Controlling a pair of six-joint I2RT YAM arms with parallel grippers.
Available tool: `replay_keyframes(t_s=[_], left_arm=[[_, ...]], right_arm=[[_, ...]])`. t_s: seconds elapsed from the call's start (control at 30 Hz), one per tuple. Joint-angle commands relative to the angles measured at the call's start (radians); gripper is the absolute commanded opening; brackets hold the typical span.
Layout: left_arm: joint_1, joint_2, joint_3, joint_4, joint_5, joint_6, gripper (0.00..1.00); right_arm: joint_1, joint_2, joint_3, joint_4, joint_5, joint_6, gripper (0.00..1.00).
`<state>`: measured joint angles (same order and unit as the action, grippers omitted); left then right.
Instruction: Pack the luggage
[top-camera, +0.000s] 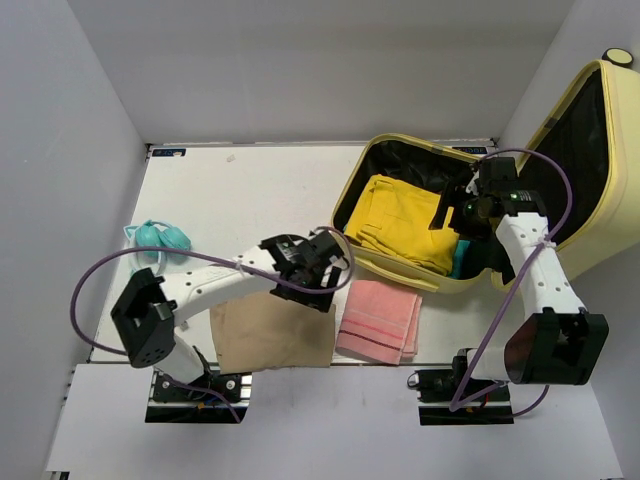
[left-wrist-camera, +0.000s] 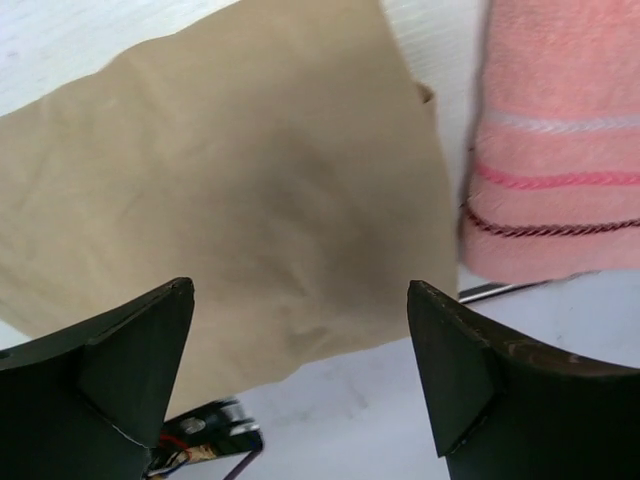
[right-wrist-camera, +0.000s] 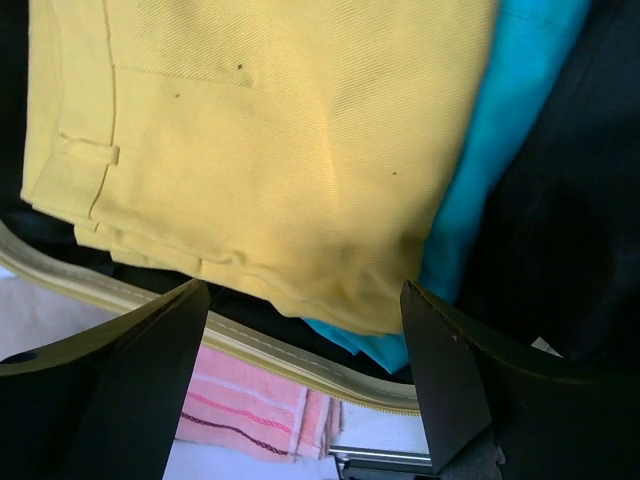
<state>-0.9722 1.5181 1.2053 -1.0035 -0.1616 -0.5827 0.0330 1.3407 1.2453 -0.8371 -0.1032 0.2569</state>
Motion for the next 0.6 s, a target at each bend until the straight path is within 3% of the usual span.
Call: replay_keyframes(t_s=[0.0, 0.2, 0.37, 0.5, 0.57], left_arm=[[-0.072, 0.045, 0.040, 0.054, -0.082, -0.091, 0.96], [-0.112, 0.158, 0.031, 0.112, -0.052, -0.181, 0.80], [-0.114, 0.191, -0.053, 0.235, 0.016, -0.164, 0.79], [-0.089, 0.250, -0.069, 0.241, 0.034, -0.160, 0.61], [-0.056, 0.275, -0.079, 0.279, 0.123, -0.141, 0.44]], right_arm=[[-0.004, -0.015, -0.029, 0.023, 0.074, 0.070, 0.83], [-0.004, -0.026, -0.052, 0.027, 0.060, 0.084, 0.83], [-0.002, -0.038, -0.061, 0.038, 0.046, 0.079, 0.83], [-0.001, -0.044, -0.058, 0.036, 0.043, 0.070, 0.84], [-0.001, -0.051, -0.056, 0.038, 0.051, 0.064, 0.84]])
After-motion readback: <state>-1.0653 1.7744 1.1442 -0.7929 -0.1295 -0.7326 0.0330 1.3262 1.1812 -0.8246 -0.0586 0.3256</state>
